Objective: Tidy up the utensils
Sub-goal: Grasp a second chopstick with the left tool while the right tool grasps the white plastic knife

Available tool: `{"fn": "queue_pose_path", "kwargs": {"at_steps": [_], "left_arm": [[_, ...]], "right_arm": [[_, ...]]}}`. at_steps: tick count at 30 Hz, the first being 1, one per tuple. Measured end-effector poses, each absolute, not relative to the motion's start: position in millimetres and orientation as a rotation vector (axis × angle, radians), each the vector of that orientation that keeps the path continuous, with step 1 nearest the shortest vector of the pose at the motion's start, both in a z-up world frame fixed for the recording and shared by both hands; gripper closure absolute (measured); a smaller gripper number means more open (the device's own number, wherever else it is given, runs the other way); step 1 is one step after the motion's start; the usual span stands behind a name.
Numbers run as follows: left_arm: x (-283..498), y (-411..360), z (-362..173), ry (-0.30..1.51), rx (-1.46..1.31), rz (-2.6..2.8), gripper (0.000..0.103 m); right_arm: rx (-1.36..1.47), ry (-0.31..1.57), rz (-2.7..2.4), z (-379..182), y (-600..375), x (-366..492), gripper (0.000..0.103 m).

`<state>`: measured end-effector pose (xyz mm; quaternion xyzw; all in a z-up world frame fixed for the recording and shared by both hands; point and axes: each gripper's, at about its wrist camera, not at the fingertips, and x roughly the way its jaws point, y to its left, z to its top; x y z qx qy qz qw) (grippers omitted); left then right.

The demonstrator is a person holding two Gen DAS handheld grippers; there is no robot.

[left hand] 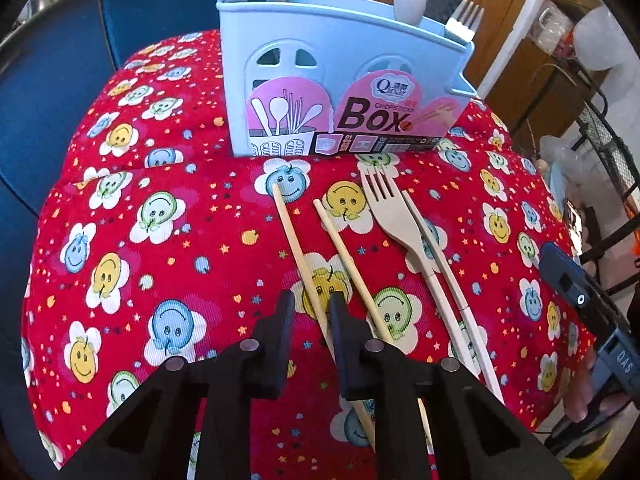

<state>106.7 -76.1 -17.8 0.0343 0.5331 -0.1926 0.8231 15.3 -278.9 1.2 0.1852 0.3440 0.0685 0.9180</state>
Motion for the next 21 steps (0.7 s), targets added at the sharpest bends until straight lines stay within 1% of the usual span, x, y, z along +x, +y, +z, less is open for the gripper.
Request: {"fn": "queue_pose_path", "kwargs": {"at_steps": [2,4,6,16,17,21], "left_arm": [[110,-71,-18,1.134,0.043,-0.404,0.094],[110,-64,-20,1.127,-0.016,-0.412,0.095],[109,-54,-22,1.114,-0.069,-0.416,0.099],[94,-17,-16,1.0,-0.231,-0.433,0.099],[92,-14,-15,0.987,-0.236,-0.434,0.099],[86,-6,-6,0.92,-0.241,-0.432,0.099]], "right_arm": [[0.371,0.711,0.142,2,-276,16,0.04],[0.355,0.719,0.144,4,-272,18,0.04],[0.337,0.727,0.149,5,-268,19,0.04],[0.231,0.818,0.201,10,-240,37,0.04],[0.213,0.833,0.211,10,-235,39,0.041],[0.165,0.89,0.245,8,-222,48,0.053]]}}
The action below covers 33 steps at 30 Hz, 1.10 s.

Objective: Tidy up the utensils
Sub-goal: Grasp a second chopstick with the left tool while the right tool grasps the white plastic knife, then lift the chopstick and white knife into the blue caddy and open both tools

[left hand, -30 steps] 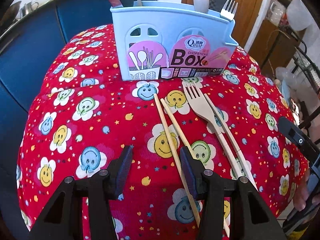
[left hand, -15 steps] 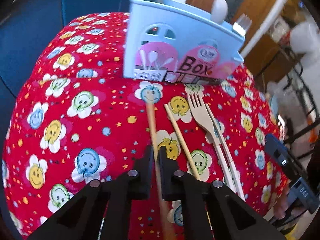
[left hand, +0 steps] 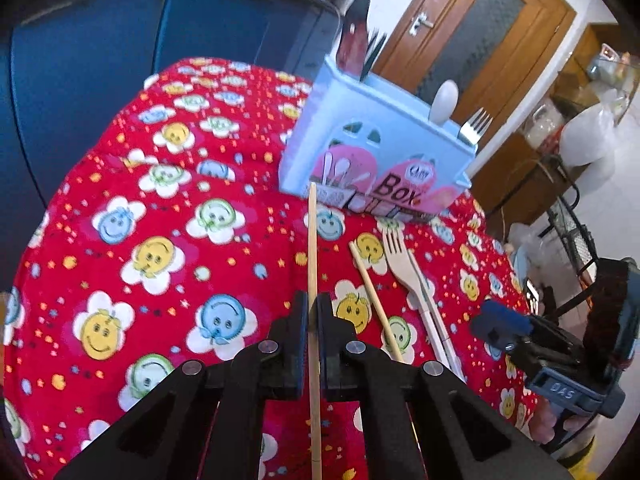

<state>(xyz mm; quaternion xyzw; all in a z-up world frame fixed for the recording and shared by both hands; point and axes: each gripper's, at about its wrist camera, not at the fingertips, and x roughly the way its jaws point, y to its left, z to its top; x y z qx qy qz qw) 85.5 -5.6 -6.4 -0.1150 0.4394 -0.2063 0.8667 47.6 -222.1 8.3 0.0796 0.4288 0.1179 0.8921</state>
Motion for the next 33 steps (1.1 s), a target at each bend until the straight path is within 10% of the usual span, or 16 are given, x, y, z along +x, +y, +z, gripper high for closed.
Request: {"fn": "queue_pose_path", "kwargs": {"at_steps": [22,33], "left_arm": [[76,0,13,0.793,-0.238,-0.475,0.099],[68,-10,30,0.725,-0.233,-0.506,0.099]], "right_arm": [[0.011,1.224,0.319,-6,-183,115,0.091],[0.193,1.066,0.343,10,-219,87,0.097]]}}
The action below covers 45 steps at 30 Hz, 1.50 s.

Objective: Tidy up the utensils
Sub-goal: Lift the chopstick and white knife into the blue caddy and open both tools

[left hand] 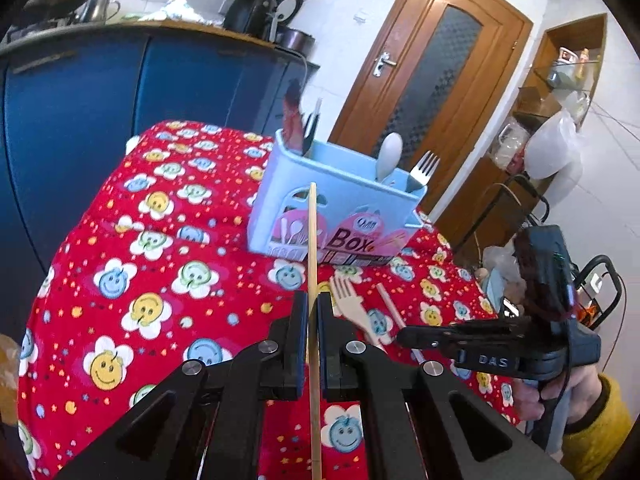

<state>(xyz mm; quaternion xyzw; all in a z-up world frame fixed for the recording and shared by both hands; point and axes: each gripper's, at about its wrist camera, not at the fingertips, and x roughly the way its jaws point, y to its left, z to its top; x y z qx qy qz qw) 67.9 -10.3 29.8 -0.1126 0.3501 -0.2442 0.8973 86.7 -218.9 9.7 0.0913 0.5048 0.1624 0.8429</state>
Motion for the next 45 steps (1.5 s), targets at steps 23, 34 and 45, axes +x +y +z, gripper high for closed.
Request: {"fn": "queue_pose_path", "kwargs": {"at_steps": [23,34,45], "left_arm": [[113,-80,114,0.392,-0.18,-0.514,0.099],[156,-95,125,0.249,-0.175,-0.416,0.099],[173,-108,107,0.137,-0.105,-0.287,0.098]], "right_arm": [[0.241,0.469,0.269,106,-252,89,0.097],[0.228,0.328,0.241,122,-255,120,0.097],[0.182,0.239,0.213,117,-250,154,0.097]]}}
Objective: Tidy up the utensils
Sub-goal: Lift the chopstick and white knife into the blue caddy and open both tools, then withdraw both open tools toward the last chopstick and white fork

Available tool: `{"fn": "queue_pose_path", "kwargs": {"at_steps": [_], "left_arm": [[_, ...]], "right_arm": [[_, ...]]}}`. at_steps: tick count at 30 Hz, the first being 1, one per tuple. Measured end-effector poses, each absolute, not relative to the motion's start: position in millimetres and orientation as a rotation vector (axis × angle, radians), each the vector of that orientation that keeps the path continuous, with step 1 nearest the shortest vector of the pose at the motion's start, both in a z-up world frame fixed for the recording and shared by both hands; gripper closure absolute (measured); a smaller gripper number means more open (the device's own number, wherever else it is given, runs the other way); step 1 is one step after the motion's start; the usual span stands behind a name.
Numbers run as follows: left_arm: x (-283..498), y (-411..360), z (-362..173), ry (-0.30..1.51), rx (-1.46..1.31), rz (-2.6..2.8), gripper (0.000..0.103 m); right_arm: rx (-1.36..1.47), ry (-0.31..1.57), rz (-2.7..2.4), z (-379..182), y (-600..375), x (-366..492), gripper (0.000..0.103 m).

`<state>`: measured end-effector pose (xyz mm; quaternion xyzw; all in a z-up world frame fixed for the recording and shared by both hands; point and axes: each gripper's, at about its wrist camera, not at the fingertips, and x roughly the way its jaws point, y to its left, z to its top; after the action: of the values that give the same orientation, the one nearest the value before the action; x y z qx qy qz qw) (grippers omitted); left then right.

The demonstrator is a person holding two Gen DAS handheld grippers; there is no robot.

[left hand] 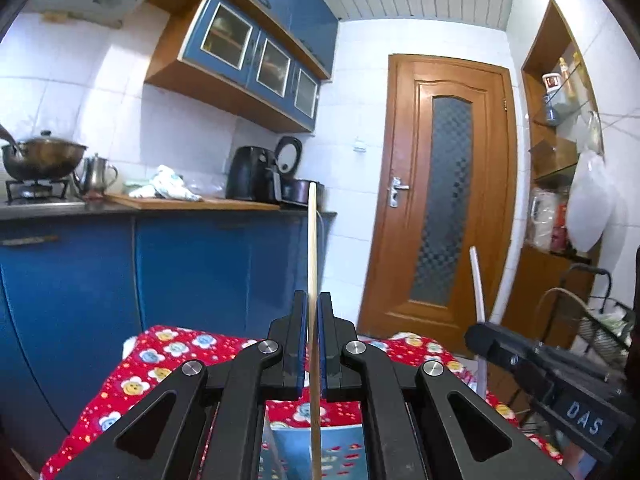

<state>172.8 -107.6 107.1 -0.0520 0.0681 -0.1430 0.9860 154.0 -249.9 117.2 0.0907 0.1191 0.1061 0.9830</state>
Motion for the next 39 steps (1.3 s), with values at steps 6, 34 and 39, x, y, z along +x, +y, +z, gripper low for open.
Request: {"fn": "queue_pose_path", "kwargs": {"at_steps": [6,34,39], "left_arm": [[172,-110,96,0.115,-0.077,-0.268,0.098],[149,-96,104,0.221,-0.149,-0.354,0.069],[138,-92,107,0.248,-0.158,-0.37,0.068]], "right_arm": [[0.124,0.191,0.192,111,-244,169,0.097],[0.184,0.239,0.209,118,-255,140,0.072],[0.183,0.252,0.196,120,-254,122,0.072]]}}
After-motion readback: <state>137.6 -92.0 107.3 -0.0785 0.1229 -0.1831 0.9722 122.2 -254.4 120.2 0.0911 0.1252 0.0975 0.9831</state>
